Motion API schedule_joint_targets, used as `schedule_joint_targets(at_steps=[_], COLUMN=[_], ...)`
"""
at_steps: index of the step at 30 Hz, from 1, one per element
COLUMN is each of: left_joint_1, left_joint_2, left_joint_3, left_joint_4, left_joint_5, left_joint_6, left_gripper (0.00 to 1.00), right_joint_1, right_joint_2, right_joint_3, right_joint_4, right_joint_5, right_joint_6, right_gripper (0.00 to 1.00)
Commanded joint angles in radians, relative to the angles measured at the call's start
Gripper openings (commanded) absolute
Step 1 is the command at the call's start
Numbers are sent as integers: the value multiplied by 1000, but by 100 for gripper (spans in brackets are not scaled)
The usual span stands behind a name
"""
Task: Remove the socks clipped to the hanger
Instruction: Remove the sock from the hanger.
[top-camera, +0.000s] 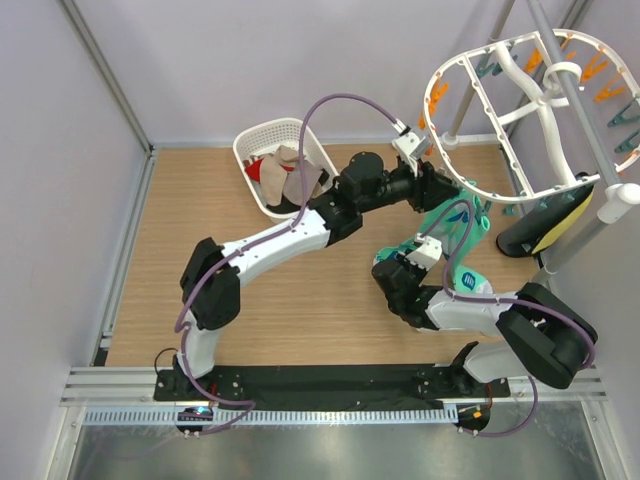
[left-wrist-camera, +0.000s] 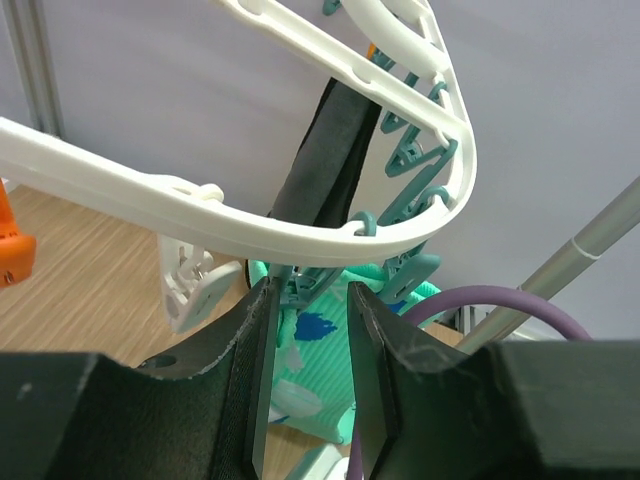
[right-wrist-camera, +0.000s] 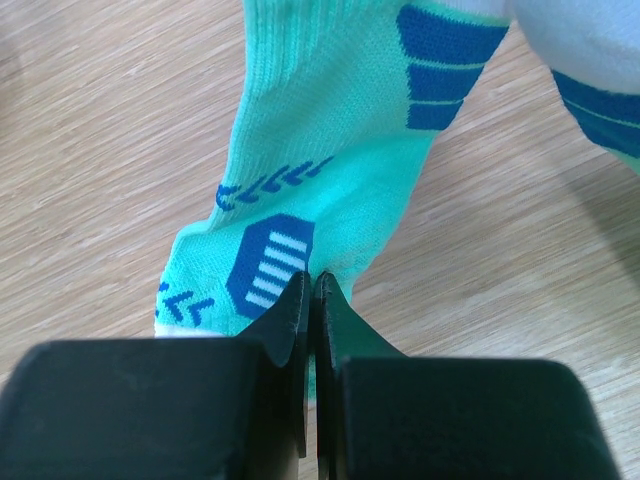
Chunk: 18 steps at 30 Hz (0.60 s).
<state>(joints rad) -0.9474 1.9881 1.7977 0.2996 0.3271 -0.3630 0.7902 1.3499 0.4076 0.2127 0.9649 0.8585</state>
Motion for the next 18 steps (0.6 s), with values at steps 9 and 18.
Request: schedule_joint_targets(at_steps=[9, 18], left_joint_1=[-24, -53], left_joint_2=[12, -48], left_joint_3=[22, -87], left_joint_4=[119, 203], left_joint_5=[-56, -42], left_joint_6=[10, 51], left_gripper=[39, 41], right_joint_1=[4, 6], right_joint_2=[8, 5], right_joint_3=[-9, -15], right_joint_4=[45, 67], right_joint_5=[23, 1], right_joint_6=[16, 7], right_gripper=[1, 1])
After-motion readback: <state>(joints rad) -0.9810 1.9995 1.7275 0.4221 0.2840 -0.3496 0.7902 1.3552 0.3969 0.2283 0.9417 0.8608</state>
